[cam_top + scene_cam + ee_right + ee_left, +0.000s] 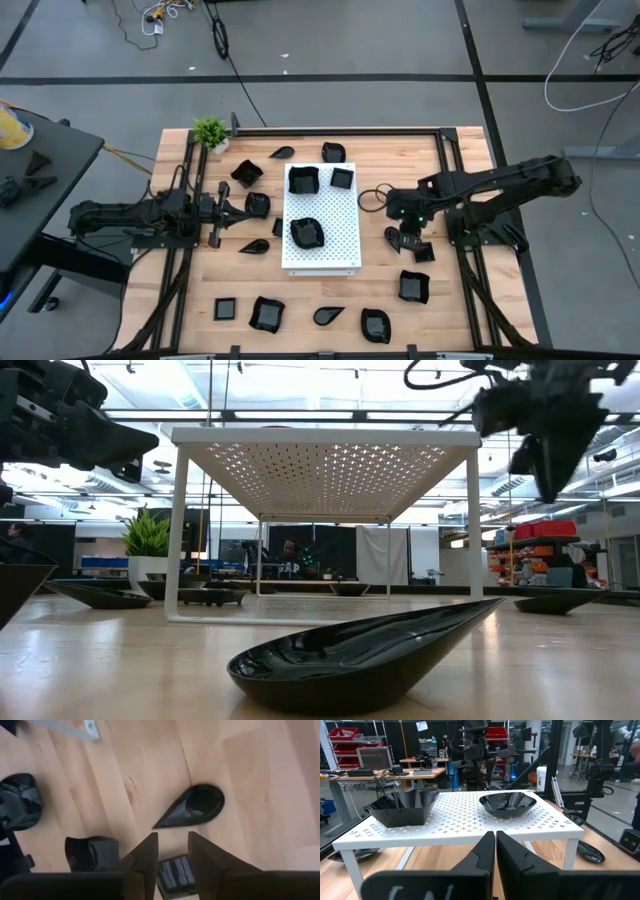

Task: Pick & Place Mini shaped plates
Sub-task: Put the black drop shaped plate on the shelf

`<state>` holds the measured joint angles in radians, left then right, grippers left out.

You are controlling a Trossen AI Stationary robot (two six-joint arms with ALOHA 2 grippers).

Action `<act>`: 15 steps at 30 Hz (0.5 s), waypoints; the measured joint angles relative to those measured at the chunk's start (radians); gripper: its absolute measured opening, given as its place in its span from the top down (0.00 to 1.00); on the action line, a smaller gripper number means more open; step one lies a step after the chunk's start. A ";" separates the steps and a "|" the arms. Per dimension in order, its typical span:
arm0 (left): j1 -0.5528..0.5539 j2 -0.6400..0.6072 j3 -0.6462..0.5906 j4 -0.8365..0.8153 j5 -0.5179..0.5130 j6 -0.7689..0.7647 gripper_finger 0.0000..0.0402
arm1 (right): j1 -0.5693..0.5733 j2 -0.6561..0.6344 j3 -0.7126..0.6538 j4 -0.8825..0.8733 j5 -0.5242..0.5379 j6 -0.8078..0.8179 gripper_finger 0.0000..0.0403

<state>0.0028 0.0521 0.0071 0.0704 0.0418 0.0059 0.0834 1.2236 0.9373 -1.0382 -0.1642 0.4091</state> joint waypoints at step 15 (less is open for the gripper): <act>0.000 0.000 0.000 0.000 0.000 0.000 0.95 | 0.082 -0.016 -0.166 0.104 0.128 0.457 0.73</act>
<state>0.0029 0.0521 0.0070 0.0700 0.0422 0.0059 0.1658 1.2076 0.7715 -0.9345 -0.0366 0.8663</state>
